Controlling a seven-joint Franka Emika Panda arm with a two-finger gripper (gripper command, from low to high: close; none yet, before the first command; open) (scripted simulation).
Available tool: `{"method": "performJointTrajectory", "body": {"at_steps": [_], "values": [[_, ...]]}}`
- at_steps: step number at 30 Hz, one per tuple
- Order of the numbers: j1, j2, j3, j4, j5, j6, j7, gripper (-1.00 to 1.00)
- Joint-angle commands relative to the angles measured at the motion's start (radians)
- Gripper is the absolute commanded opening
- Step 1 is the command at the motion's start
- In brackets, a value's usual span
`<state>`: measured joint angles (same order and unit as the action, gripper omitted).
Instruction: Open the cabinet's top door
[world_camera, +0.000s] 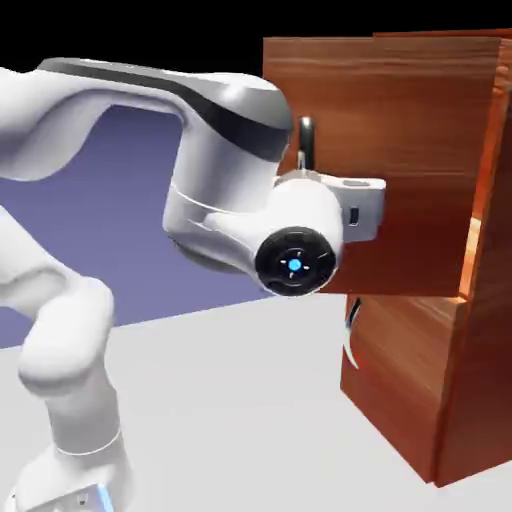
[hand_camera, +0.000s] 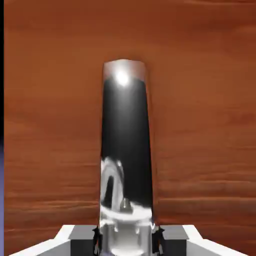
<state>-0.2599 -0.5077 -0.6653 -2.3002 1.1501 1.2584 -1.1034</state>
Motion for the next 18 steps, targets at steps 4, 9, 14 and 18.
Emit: {"method": "performJointTrajectory", "body": {"at_steps": [4,9,14,18], "values": [[0.057,0.133,-0.105,0.126,-0.025,-0.173,-0.042,-1.0],[0.102,0.312,-0.215,0.28,-0.02,-0.388,-0.105,-1.0],[0.088,0.493,-0.274,0.422,0.01,-0.588,-0.176,-1.0],[0.033,0.639,-0.28,0.543,0.04,-0.741,-0.233,-1.0]]}}
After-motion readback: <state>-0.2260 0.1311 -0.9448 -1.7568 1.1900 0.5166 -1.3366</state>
